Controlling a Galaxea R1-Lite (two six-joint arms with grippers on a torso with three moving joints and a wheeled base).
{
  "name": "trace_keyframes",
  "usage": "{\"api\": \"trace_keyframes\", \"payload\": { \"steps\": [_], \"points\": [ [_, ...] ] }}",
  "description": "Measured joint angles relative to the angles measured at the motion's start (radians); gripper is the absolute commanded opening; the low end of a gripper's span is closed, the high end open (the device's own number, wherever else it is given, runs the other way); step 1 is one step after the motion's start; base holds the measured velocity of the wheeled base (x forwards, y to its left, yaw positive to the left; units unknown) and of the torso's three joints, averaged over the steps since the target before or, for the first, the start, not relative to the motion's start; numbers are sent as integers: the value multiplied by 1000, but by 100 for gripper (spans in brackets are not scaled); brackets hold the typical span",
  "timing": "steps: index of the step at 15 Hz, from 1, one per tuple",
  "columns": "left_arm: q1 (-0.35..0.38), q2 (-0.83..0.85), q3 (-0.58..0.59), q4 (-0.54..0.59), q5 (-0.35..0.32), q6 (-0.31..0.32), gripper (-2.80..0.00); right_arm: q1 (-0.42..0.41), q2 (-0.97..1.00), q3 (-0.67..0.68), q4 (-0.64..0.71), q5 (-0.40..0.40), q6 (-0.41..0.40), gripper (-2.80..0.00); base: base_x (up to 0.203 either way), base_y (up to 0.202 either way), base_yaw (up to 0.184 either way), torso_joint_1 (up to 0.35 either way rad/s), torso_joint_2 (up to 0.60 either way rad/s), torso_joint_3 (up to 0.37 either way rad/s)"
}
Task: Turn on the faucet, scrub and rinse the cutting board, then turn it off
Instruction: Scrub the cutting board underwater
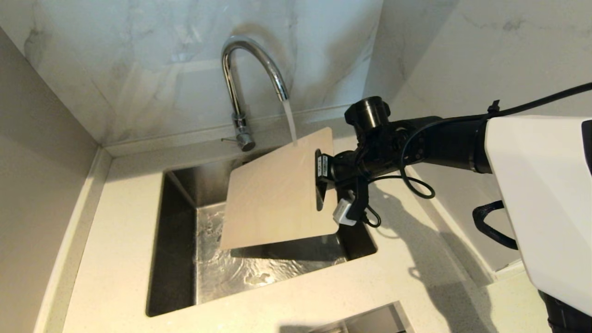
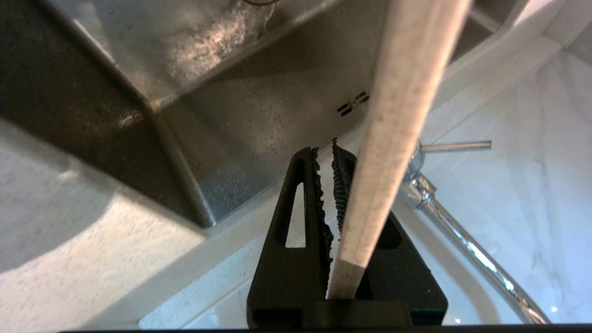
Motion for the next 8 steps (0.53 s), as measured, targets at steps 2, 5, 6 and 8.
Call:
{"api": "trace_keyframes", "payload": {
  "steps": [2, 5, 6, 8],
  "points": [
    [0, 0, 0, 0, 0, 0, -280, -2, 3, -2, -37, 5, 1, -280, 0, 0, 0, 0, 0, 0],
    [0, 0, 0, 0, 1, -1, -280, -8, 9, -1, -47, 6, -1, -280, 0, 0, 0, 0, 0, 0],
    [0, 0, 0, 0, 0, 0, -280, -8, 11, -1, -53, 6, 1, -280, 0, 0, 0, 0, 0, 0],
    [0, 0, 0, 0, 0, -1, -280, -8, 15, -1, -57, 8, 1, -280, 0, 0, 0, 0, 0, 0]
  ]
}}
